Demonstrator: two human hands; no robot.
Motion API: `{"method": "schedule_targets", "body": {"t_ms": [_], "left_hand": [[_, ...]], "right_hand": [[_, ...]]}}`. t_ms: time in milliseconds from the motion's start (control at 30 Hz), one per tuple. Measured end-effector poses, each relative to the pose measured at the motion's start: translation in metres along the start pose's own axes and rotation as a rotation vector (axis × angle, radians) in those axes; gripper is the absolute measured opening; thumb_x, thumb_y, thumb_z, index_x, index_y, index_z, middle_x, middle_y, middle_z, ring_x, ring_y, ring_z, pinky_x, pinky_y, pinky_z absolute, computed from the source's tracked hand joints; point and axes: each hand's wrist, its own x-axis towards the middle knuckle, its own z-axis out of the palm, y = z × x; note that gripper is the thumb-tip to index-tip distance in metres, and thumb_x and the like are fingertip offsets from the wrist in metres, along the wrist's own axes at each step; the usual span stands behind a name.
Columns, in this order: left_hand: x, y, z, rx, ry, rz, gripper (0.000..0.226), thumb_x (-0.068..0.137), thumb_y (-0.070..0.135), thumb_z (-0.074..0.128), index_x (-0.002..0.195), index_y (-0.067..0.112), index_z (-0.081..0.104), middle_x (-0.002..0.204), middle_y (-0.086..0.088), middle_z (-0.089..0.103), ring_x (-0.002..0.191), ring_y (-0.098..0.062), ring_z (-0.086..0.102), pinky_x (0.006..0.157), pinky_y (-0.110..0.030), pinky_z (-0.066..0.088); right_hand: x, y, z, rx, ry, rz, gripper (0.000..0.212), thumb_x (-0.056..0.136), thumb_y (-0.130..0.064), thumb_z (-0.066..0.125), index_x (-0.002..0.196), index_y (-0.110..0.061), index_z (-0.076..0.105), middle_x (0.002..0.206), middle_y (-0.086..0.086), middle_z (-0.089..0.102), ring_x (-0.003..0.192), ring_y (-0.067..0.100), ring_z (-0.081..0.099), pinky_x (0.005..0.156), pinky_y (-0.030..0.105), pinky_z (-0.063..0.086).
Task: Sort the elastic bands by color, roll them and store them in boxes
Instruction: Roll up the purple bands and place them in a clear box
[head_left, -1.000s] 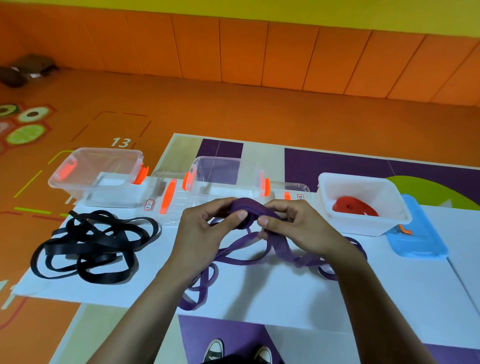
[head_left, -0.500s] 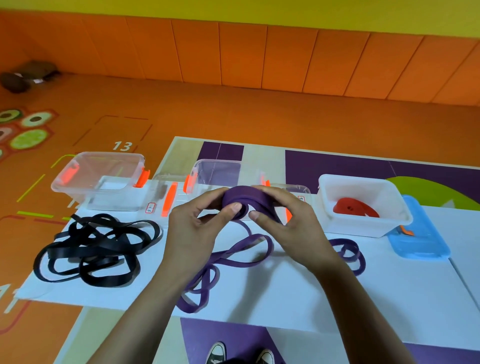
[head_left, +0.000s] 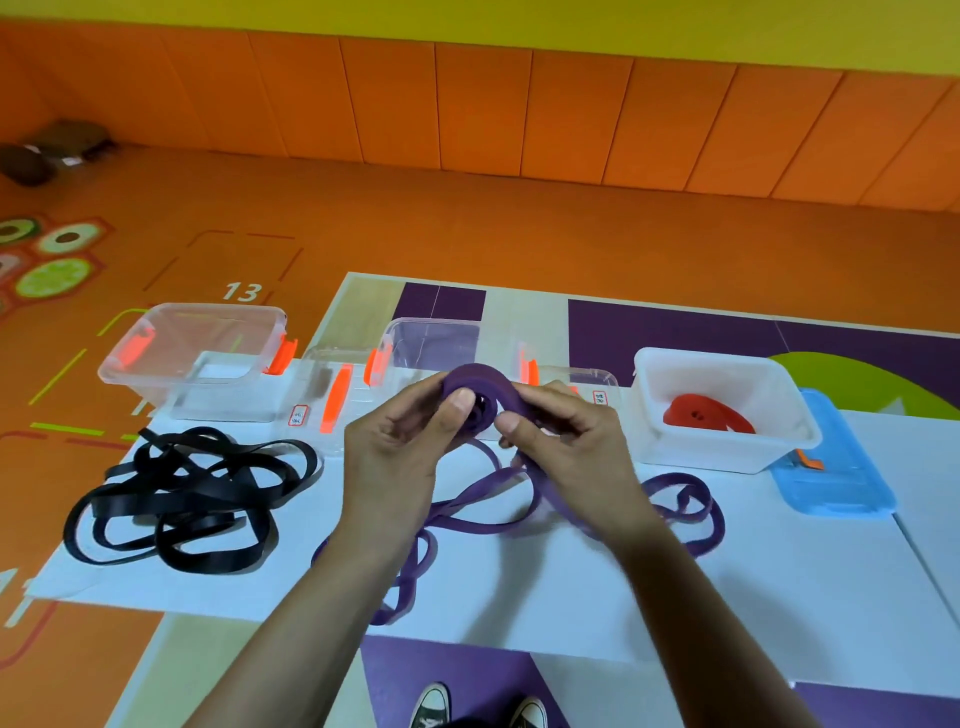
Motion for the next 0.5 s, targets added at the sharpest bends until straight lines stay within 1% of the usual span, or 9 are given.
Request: {"method": "schedule_targets", "body": {"t_ms": [67, 133, 167, 233, 300, 367, 400, 433, 500], "left_hand": [[0.000, -0.005, 0.004, -0.056, 0.047, -0.054, 0.018, 0.090, 0.019, 0.074, 0.107, 0.021, 0.078, 0.103, -0.005, 0.079, 0.097, -0.022, 0.076, 0.087, -0.028, 0.059], [-0.002, -0.009, 0.005, -0.086, 0.066, -0.101, 0.022, 0.089, 0.021, 0.075, 0.111, 0.019, 0.077, 0.109, -0.009, 0.078, 0.098, -0.024, 0.076, 0.084, -0.029, 0.059], [-0.004, -0.010, 0.006, -0.099, 0.059, -0.118, 0.023, 0.089, 0.020, 0.075, 0.112, 0.018, 0.077, 0.109, -0.008, 0.078, 0.098, -0.023, 0.076, 0.082, -0.028, 0.060], [-0.006, -0.011, 0.005, -0.063, 0.007, -0.119, 0.022, 0.092, 0.018, 0.072, 0.113, 0.014, 0.076, 0.103, -0.005, 0.079, 0.095, -0.021, 0.077, 0.082, -0.028, 0.061], [0.000, -0.009, -0.002, 0.040, -0.091, -0.103, 0.018, 0.093, 0.018, 0.070, 0.110, 0.013, 0.075, 0.101, -0.005, 0.077, 0.091, -0.021, 0.076, 0.078, -0.033, 0.063], [0.011, -0.002, -0.015, 0.208, -0.248, -0.104, 0.013, 0.092, 0.020, 0.072, 0.105, 0.018, 0.073, 0.102, -0.007, 0.070, 0.085, -0.022, 0.072, 0.070, -0.037, 0.064], [0.015, 0.004, -0.022, 0.316, -0.335, -0.103, 0.013, 0.091, 0.022, 0.074, 0.104, 0.022, 0.072, 0.103, -0.004, 0.067, 0.082, -0.022, 0.070, 0.068, -0.036, 0.063], [0.019, 0.009, -0.027, 0.426, -0.415, -0.095, 0.016, 0.089, 0.025, 0.076, 0.105, 0.025, 0.071, 0.103, 0.001, 0.067, 0.080, -0.021, 0.069, 0.066, -0.034, 0.063], [0.021, 0.019, -0.030, 0.584, -0.524, -0.047, 0.020, 0.087, 0.029, 0.078, 0.106, 0.031, 0.070, 0.104, 0.010, 0.069, 0.080, -0.021, 0.070, 0.068, -0.031, 0.062]], "right_hand": [[-0.006, 0.005, 0.019, 0.114, 0.093, 0.070, 0.019, 0.090, -0.019, 0.076, 0.106, -0.030, 0.080, 0.093, 0.000, 0.065, 0.064, 0.019, 0.062, 0.059, 0.031, 0.052], [-0.012, 0.008, 0.028, 0.117, 0.150, 0.132, 0.016, 0.092, -0.022, 0.074, 0.107, -0.024, 0.079, 0.084, -0.001, 0.065, 0.060, 0.015, 0.058, 0.058, 0.028, 0.051], [-0.014, 0.009, 0.029, 0.105, 0.155, 0.151, 0.016, 0.093, -0.021, 0.072, 0.107, -0.022, 0.079, 0.076, 0.001, 0.064, 0.058, 0.014, 0.056, 0.058, 0.026, 0.050], [-0.014, 0.007, 0.025, 0.089, 0.128, 0.170, 0.015, 0.094, -0.019, 0.071, 0.107, -0.021, 0.079, 0.064, 0.000, 0.060, 0.058, 0.013, 0.052, 0.057, 0.022, 0.048], [-0.013, 0.000, 0.013, 0.054, 0.070, 0.177, 0.017, 0.094, -0.016, 0.071, 0.109, -0.018, 0.080, 0.064, -0.006, 0.064, 0.060, 0.012, 0.053, 0.056, 0.019, 0.046], [-0.009, -0.010, -0.004, -0.037, -0.021, 0.166, 0.021, 0.092, -0.010, 0.074, 0.112, -0.013, 0.079, 0.070, -0.011, 0.071, 0.060, 0.003, 0.057, 0.058, 0.013, 0.045], [-0.007, -0.016, -0.013, -0.092, -0.079, 0.160, 0.022, 0.089, -0.008, 0.076, 0.111, -0.012, 0.079, 0.073, -0.012, 0.073, 0.061, 0.002, 0.060, 0.060, 0.011, 0.045], [-0.004, -0.023, -0.020, -0.161, -0.141, 0.159, 0.023, 0.087, -0.009, 0.079, 0.109, -0.015, 0.080, 0.078, -0.012, 0.076, 0.064, 0.001, 0.064, 0.062, 0.011, 0.046], [0.002, -0.031, -0.027, -0.315, -0.252, 0.146, 0.025, 0.083, -0.015, 0.084, 0.106, -0.023, 0.082, 0.090, -0.008, 0.078, 0.078, 0.006, 0.070, 0.070, 0.019, 0.053]]}}
